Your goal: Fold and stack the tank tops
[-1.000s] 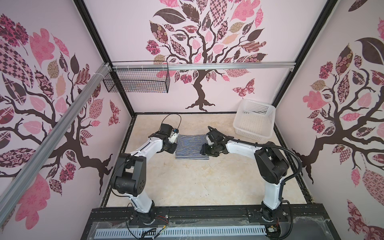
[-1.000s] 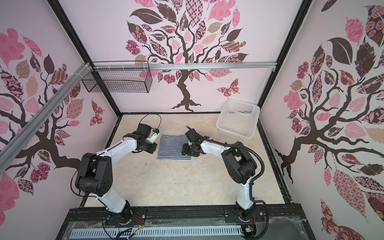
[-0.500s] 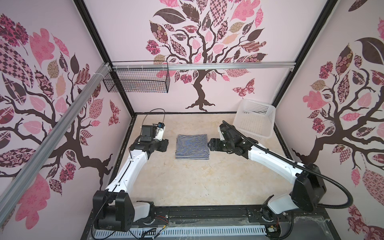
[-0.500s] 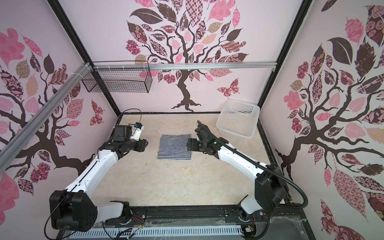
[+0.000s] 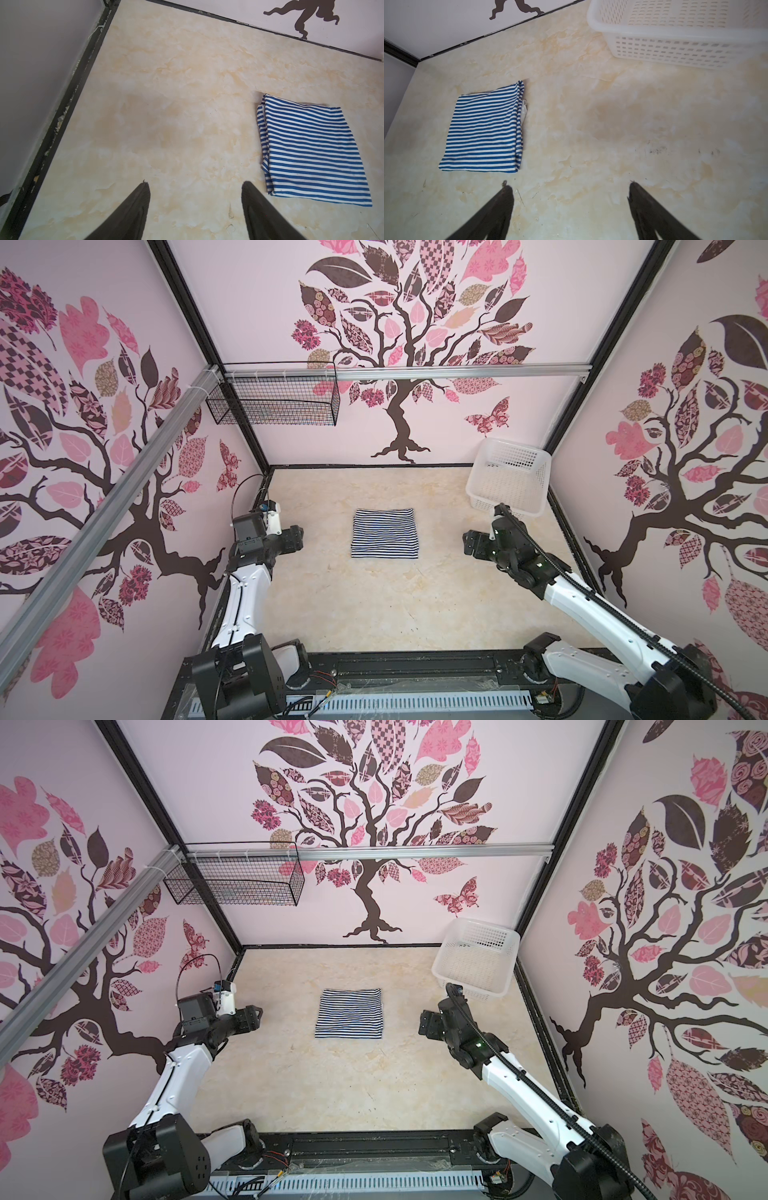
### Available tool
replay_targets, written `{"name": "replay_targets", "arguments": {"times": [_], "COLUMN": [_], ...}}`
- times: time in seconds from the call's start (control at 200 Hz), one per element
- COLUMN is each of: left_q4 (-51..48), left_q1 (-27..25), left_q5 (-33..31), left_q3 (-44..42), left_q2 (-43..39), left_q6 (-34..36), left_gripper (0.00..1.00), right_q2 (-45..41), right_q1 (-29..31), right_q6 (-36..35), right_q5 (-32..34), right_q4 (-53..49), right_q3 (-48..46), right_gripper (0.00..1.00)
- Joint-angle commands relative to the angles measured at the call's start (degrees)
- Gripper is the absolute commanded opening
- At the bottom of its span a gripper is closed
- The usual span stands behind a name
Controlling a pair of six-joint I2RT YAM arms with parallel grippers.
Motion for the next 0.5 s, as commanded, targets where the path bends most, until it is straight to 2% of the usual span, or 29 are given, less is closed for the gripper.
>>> {"name": "replay_targets", "arguments": {"times": [0.0,0.12,0.28,0.335,0.405,0.495], "left_q4": [10.7,17.0,28.1,31.2,36.6,43.9], "left_q1": [0.2,0.2,0.2,0.2,0.0,-1.5], "left_q5": [-2.7,-3.0,-1.6,0.0,2.1,2.5], "left_q3": [-3.9,-6.5,-10.3,-11.1,-12.6,-14.4], "left_q2": [1.2,3.7,7.4,8.7,10.5,13.1], "left_q6": [-4.3,-5.4,-8.6,-9.9,-11.2,-10.4], "left_gripper": [0.8,0.82,0.92,0.97,0.97,0.97], "right_q2": [-4.4,-8.2,-15.1,-17.8,-20.8,-23.3], "right_q1": [0.0,0.1,0.1,0.0,0.0,0.1], "right_q6": [-1.8,-3.3,-4.3,-4.5,-4.9,-4.7], "right_q5": [4.2,7.2,6.9,6.1,5.7,7.5], "right_q4": [2.1,1.5,8.0,10.6,13.1,14.5], "right_q3": [-2.4,-4.3,-10.3,-12.5,-14.9,-16.5], "right_gripper": [0.89,0.89,0.88,0.92,0.99,1.0]}}
